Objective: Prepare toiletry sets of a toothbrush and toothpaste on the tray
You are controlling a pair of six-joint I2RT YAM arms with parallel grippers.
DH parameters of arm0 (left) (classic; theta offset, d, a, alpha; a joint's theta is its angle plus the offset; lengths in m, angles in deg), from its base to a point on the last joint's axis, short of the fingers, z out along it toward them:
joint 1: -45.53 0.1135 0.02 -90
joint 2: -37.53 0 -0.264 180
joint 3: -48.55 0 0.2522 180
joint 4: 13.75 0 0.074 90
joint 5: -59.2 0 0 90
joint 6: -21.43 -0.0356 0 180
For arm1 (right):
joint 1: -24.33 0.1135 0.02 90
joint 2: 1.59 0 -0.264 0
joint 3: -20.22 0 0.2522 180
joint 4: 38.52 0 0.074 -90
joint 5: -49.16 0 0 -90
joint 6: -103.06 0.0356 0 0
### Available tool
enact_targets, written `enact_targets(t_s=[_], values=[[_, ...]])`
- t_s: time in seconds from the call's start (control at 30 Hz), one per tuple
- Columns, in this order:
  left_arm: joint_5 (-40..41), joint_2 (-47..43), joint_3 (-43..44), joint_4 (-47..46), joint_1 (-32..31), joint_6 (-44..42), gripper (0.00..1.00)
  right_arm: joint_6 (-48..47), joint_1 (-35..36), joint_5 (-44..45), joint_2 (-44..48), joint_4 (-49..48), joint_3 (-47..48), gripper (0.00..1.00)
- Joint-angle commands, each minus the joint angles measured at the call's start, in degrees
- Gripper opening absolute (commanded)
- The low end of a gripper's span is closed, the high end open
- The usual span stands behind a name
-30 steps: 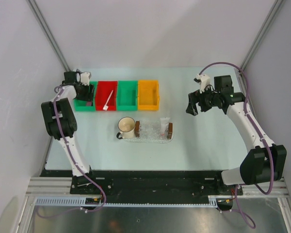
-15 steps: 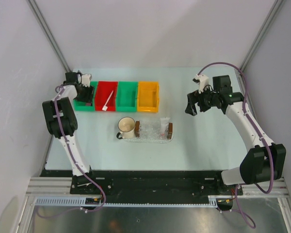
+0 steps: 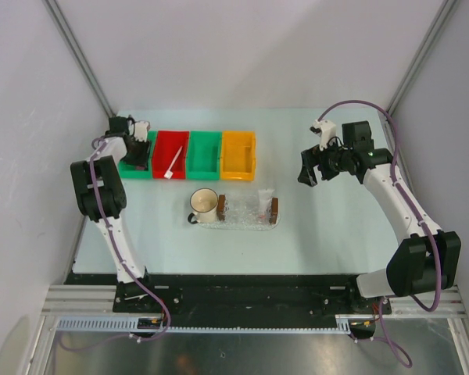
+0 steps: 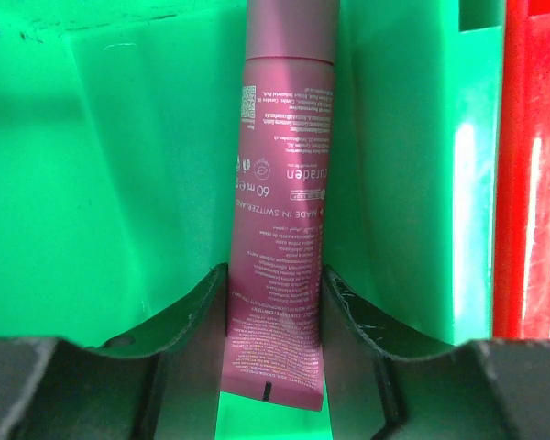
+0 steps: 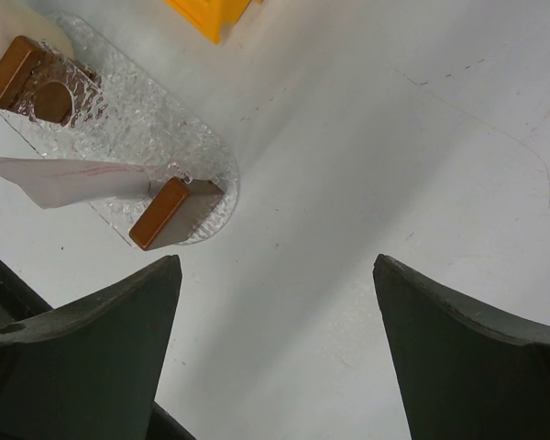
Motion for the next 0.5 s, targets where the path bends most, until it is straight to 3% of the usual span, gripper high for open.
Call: enact_targets(t_s=[0.0,0.27,0.47], values=[[2.7,1.39,0.53,2.89,0.36,0.01,0.28,0.23,0.19,0.33,0.51,-1.3,-0.1,0.91],[0.77,-1.24,0.96,2.89,0.45,3.17,0.0,0.06,0.28,0.07,0.42,-1.13,-0.18,0.91],[0.33,-4.41,1.75,2.89,0.45,4.06,0.0,0.06,0.19,-0.2,0.33,-1.04,-0.1,0.91]])
